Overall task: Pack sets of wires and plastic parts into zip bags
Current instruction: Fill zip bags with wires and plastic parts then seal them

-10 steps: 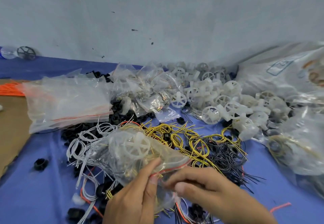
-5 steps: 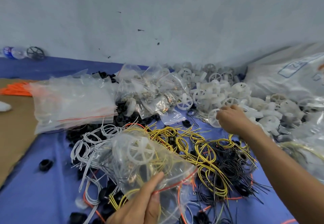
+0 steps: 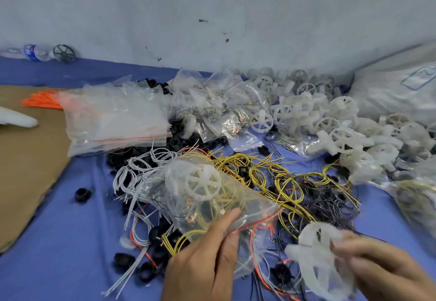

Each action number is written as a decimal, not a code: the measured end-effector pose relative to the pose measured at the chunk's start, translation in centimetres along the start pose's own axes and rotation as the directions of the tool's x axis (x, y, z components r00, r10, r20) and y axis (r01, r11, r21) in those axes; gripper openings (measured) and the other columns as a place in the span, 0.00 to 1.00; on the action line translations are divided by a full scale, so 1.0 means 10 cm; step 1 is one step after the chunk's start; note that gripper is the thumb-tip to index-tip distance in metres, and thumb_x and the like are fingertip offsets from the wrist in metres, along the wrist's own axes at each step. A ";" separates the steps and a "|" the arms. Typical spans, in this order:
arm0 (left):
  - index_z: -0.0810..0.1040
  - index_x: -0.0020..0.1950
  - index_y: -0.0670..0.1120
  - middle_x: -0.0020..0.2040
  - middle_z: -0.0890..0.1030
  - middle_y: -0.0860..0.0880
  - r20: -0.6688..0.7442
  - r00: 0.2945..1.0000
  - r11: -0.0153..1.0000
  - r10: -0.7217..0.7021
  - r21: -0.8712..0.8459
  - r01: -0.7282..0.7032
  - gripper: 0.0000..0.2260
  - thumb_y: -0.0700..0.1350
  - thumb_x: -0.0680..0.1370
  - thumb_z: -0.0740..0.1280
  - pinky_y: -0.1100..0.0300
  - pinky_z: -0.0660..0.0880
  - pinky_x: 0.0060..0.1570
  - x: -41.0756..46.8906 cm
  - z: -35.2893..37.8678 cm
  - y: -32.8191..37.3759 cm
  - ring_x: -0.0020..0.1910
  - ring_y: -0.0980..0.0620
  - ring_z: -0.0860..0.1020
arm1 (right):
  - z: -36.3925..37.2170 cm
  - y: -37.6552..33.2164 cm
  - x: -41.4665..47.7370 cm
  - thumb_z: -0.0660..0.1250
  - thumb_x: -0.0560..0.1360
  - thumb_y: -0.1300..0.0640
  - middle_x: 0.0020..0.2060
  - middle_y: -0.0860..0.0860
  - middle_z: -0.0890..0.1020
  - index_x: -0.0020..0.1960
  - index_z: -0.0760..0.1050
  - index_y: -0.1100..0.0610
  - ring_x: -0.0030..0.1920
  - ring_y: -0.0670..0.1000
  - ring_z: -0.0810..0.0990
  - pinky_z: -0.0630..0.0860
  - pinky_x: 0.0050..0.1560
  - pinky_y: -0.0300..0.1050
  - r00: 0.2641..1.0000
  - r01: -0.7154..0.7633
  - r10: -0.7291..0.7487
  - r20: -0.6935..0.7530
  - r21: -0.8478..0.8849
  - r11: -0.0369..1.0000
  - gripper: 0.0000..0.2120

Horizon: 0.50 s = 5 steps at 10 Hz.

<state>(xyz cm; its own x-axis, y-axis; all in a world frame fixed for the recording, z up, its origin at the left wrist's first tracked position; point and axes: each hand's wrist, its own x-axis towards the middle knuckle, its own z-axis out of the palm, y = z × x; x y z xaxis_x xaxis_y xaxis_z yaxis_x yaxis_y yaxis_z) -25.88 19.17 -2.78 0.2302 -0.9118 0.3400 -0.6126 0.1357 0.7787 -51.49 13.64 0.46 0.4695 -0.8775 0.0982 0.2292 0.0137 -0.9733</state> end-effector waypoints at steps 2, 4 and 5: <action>0.76 0.65 0.67 0.40 0.83 0.59 0.018 0.999 0.999 0.042 0.006 -0.042 0.17 0.59 0.78 0.58 0.68 0.74 0.33 -0.03 0.00 -0.01 0.34 0.63 0.79 | 0.47 0.59 -0.06 0.71 0.67 0.61 0.39 0.63 0.82 0.48 0.85 0.63 0.34 0.53 0.81 0.76 0.34 0.36 0.941 -0.295 0.314 -0.128 0.147 0.944 0.11; 0.81 0.63 0.56 0.46 0.85 0.58 -0.014 0.996 0.994 0.093 0.062 -0.092 0.15 0.51 0.79 0.61 0.64 0.78 0.32 -0.04 0.00 0.04 0.38 0.60 0.83 | 1.01 0.81 0.49 0.64 0.76 0.69 0.53 0.64 0.83 0.59 0.81 0.59 0.55 0.58 0.82 0.78 0.57 0.50 0.964 -0.220 0.256 -0.073 0.323 0.921 0.15; 0.81 0.63 0.56 0.47 0.86 0.56 -0.026 0.997 0.996 0.070 0.057 -0.068 0.16 0.52 0.79 0.60 0.61 0.79 0.32 -0.04 0.00 0.04 0.41 0.59 0.84 | 1.25 0.89 0.70 0.55 0.78 0.73 0.59 0.61 0.81 0.67 0.75 0.52 0.62 0.59 0.79 0.76 0.62 0.50 0.966 -0.247 0.259 0.012 0.346 0.905 0.25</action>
<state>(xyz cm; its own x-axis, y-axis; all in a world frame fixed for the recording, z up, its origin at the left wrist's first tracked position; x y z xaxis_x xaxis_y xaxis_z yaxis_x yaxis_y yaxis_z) -26.17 19.59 -2.59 0.2065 -0.8896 0.4073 -0.6687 0.1755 0.7225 -35.47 13.61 -4.93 0.5229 -0.8383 -0.1544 0.3870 0.3948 -0.8333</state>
